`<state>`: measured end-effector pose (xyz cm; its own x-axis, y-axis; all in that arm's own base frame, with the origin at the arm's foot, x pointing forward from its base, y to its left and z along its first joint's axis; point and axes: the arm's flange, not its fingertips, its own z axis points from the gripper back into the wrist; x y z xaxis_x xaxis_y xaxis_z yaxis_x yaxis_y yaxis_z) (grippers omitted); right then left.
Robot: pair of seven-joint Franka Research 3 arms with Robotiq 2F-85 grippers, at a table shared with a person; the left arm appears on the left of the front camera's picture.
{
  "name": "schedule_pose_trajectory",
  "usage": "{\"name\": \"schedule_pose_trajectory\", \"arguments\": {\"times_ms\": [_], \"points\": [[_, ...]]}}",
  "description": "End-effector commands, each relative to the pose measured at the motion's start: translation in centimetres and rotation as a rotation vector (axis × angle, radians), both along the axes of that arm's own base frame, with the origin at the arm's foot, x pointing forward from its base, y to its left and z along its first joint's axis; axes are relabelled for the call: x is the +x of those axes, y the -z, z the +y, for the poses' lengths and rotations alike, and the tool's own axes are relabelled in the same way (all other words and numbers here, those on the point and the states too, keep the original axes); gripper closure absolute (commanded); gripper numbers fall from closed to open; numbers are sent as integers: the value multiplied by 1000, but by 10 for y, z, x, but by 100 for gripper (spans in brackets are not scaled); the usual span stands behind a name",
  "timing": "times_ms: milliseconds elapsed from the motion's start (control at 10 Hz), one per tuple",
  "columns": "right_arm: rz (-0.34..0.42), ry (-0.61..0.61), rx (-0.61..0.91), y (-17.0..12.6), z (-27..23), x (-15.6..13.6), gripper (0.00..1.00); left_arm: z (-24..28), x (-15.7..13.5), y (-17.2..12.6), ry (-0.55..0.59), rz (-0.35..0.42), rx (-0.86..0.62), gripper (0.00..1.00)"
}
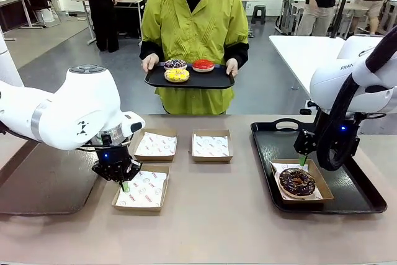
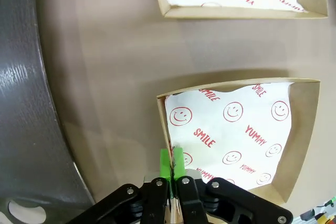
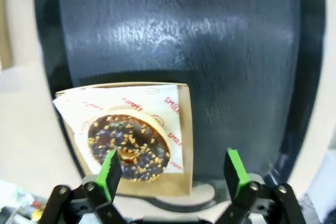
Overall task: Individually package the donuts and arrange them on the tray.
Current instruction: Place the picked Paper togo box on the Handle tray while simultaneously picking up another Paper togo box from the table with the other hand.
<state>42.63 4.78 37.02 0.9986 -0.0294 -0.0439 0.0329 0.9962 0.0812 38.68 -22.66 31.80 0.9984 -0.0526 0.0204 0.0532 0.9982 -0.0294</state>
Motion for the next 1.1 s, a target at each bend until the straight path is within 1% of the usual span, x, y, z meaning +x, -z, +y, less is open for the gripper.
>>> {"name": "schedule_pose_trajectory", "arguments": {"times_ms": [0, 100, 200, 300, 400, 500, 600, 700, 800, 900, 1000], "points": [[0, -67, 236, -39, -19, -4, 0, -4, 3, -24, -47, 78, 20, 100], [-25, -64, 386, -74, -42, -8, 0, -6, 8, -46, -54, 68, 13, 100], [-43, -40, 506, -98, -66, -13, 0, -10, 12, -66, -61, 55, 15, 100], [-62, 8, 617, -116, -95, -17, 0, -15, 17, -84, -69, 34, 18, 100], [-91, 64, 734, -129, -128, -22, 0, -23, 26, -108, -84, -6, 15, 100], [-135, 129, 837, -134, -157, -30, 0, -28, 38, -125, -93, -23, 10, 100], [-174, 190, 931, -133, -186, -42, 0, -35, 53, -144, -97, -42, 0, 100], [-187, 215, 1009, -125, -210, -57, 0, -41, 70, -163, -89, -56, -25, 100], [-197, 245, 1050, -114, -226, -69, 0, -47, 85, -176, -90, -71, -28, 100], [-200, 236, 1089, -104, -238, -81, 0, -52, 100, -184, -94, -84, -23, 100], [-220, 241, 1108, -93, -247, -92, 0, -56, 115, -188, -104, -89, -13, 100]]}}
